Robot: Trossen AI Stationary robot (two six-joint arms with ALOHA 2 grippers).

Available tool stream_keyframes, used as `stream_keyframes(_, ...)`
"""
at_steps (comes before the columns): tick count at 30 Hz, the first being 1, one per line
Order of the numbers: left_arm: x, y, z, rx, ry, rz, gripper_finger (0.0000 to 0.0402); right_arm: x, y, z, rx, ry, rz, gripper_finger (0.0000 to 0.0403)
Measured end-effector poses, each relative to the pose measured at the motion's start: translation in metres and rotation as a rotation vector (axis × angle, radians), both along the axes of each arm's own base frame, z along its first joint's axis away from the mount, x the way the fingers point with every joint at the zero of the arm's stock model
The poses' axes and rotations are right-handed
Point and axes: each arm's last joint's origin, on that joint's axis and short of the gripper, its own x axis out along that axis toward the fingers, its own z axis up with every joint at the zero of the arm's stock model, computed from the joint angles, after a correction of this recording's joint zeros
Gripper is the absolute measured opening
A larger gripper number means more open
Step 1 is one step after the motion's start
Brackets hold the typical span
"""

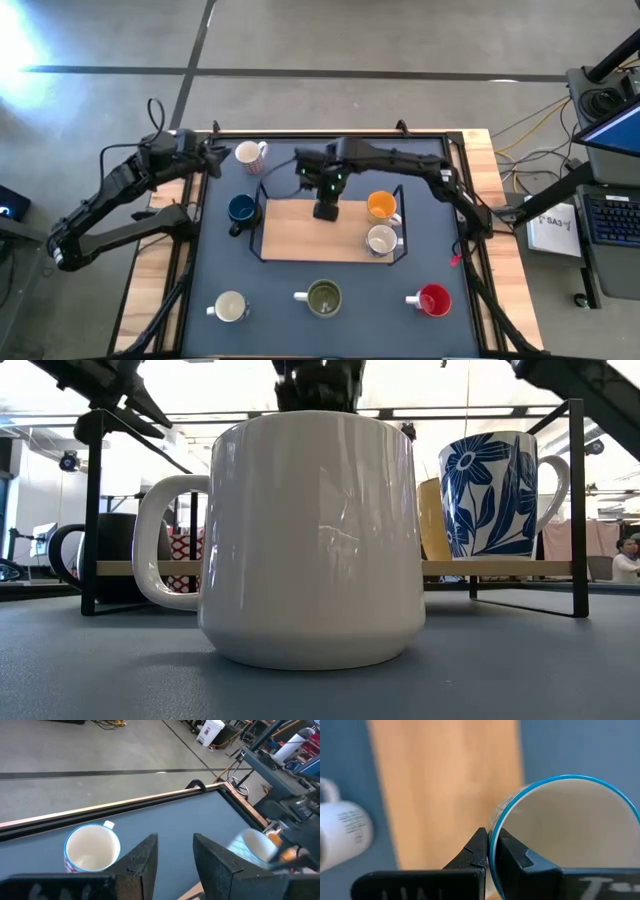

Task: Place coffee mugs
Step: Put the light blue mug on the shelf

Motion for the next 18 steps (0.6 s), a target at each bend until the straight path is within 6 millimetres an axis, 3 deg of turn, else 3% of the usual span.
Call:
stream_keyframes(7,-0.008,-0.006,0.002,0.023,-0.023,-0.002,0.0107,-0.001,0.044,0.004,-0.036,0.006,0.002,0.0013)
stream_keyframes(18,-0.023,-0.018,0.007,0.078,-0.077,-0.011,0.0107,-0.003,0.058,-0.018,-0.077,0.119,-0.114,0.0013)
